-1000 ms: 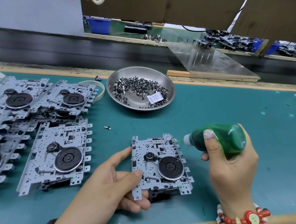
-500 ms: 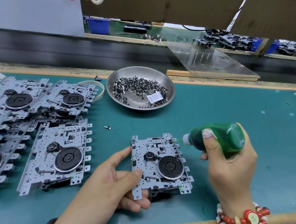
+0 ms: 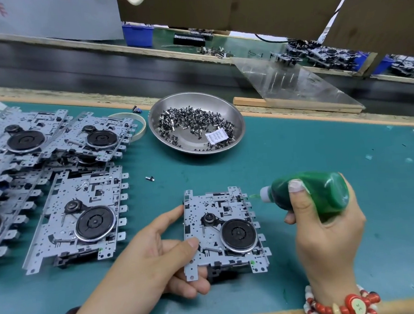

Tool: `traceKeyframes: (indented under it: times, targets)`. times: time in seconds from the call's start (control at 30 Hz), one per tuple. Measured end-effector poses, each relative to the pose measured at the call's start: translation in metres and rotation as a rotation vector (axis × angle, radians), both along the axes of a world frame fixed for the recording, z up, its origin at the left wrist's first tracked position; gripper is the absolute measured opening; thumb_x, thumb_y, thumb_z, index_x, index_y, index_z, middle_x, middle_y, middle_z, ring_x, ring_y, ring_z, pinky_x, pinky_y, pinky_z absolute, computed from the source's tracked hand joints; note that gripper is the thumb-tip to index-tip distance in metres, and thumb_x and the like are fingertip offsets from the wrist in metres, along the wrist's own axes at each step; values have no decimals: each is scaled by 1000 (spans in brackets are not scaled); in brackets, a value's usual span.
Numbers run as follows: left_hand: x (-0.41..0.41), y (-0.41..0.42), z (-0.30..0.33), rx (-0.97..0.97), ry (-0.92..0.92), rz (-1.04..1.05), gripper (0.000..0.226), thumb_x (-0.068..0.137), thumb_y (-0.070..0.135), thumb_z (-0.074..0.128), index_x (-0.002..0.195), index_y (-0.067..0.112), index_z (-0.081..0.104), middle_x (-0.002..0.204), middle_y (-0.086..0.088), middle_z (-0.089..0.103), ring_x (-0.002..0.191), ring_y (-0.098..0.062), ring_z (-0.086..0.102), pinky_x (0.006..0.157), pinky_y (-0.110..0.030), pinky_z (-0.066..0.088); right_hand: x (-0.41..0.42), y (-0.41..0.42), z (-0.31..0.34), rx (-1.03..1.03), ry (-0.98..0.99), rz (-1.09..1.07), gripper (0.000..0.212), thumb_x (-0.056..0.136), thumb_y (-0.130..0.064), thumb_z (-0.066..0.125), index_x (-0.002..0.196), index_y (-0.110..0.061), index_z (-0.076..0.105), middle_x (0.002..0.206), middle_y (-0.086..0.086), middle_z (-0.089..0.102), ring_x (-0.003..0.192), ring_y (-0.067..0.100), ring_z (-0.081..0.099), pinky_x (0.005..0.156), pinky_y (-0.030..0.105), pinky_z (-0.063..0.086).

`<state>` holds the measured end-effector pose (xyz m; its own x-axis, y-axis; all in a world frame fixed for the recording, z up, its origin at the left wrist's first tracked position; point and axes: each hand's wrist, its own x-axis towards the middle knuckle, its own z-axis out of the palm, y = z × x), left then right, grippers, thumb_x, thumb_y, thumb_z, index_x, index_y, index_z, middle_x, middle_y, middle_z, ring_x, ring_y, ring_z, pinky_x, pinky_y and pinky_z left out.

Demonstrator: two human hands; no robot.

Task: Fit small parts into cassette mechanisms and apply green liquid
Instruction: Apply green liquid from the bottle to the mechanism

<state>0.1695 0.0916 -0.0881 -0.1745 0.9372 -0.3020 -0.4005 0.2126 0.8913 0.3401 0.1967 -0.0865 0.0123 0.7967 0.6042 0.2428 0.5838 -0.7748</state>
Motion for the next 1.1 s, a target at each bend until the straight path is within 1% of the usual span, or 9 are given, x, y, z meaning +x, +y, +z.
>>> traceKeyframes:
  times: [0.07, 0.13, 0.27, 0.37, 0.43, 0.57, 0.67, 0.83, 1.1]
  targets:
    - [1, 0, -2, 3, 11, -3, 50, 75, 11, 60, 118, 32, 48, 56, -20, 60, 41, -25, 59, 34, -20, 45, 0, -1, 2, -59, 123, 29, 27, 81, -47, 59, 77, -20, 54, 70, 18, 65, 47, 22, 53, 49, 29, 45]
    - [3, 1, -7, 7, 67, -3, 51, 82, 7, 58, 123, 33, 44, 58, -20, 59, 44, -26, 61, 36, -21, 46, 1, 0, 4, -120, 272, 108, 17, 85, -36, 57, 76, -21, 59, 67, 5, 68, 45, 17, 52, 46, 20, 42]
    - [10, 1, -15, 29, 221, 10, 54, 85, 8, 58, 123, 43, 41, 68, -20, 53, 53, -27, 66, 44, -24, 49, -2, -2, 3, -315, 366, 293, 20, 83, -22, 53, 68, -23, 67, 58, -6, 62, 41, 7, 45, 43, 16, 42]
    - [9, 1, -17, 49, 203, -16, 57, 84, 8, 59, 123, 44, 40, 65, -12, 50, 58, -27, 68, 47, -26, 52, -9, -11, 1, -389, 341, 381, 13, 78, -29, 63, 68, -23, 68, 56, -5, 60, 40, 5, 45, 42, 16, 41]
    - [7, 0, -20, 56, 195, -26, 59, 86, 3, 56, 127, 41, 39, 60, -4, 46, 60, -25, 68, 49, -28, 54, -12, -15, 0, -425, 293, 404, 20, 70, -42, 69, 70, -22, 68, 58, -1, 62, 41, 6, 47, 42, 16, 41]
    - [6, 1, -23, 64, 208, -25, 59, 88, -3, 50, 131, 35, 38, 57, 2, 44, 60, -23, 67, 49, -29, 55, -12, -14, 0, -443, 242, 341, 20, 75, -31, 63, 70, -11, 62, 57, 2, 60, 41, 8, 46, 44, 16, 41]
    - [6, 1, -24, 74, 219, -27, 60, 88, -4, 50, 131, 35, 39, 57, 1, 45, 60, -23, 67, 49, -29, 54, -13, -14, 2, -429, 229, 309, 22, 77, -28, 59, 74, -6, 59, 56, 1, 60, 41, 8, 45, 43, 15, 41]
    - [8, 0, -23, 81, 205, -19, 59, 87, -5, 50, 128, 36, 41, 55, 3, 45, 58, -22, 67, 49, -29, 55, -14, -15, 6, -428, 196, 287, 32, 74, -31, 73, 77, -2, 59, 57, 1, 61, 41, 7, 45, 44, 16, 41]
    - [8, 0, -21, 75, 168, -10, 60, 88, -5, 51, 133, 32, 39, 60, -3, 45, 57, -21, 66, 48, -27, 54, -14, -15, 2, -445, 158, 265, 31, 75, -32, 59, 80, -2, 61, 60, 2, 63, 43, 10, 50, 45, 17, 43]
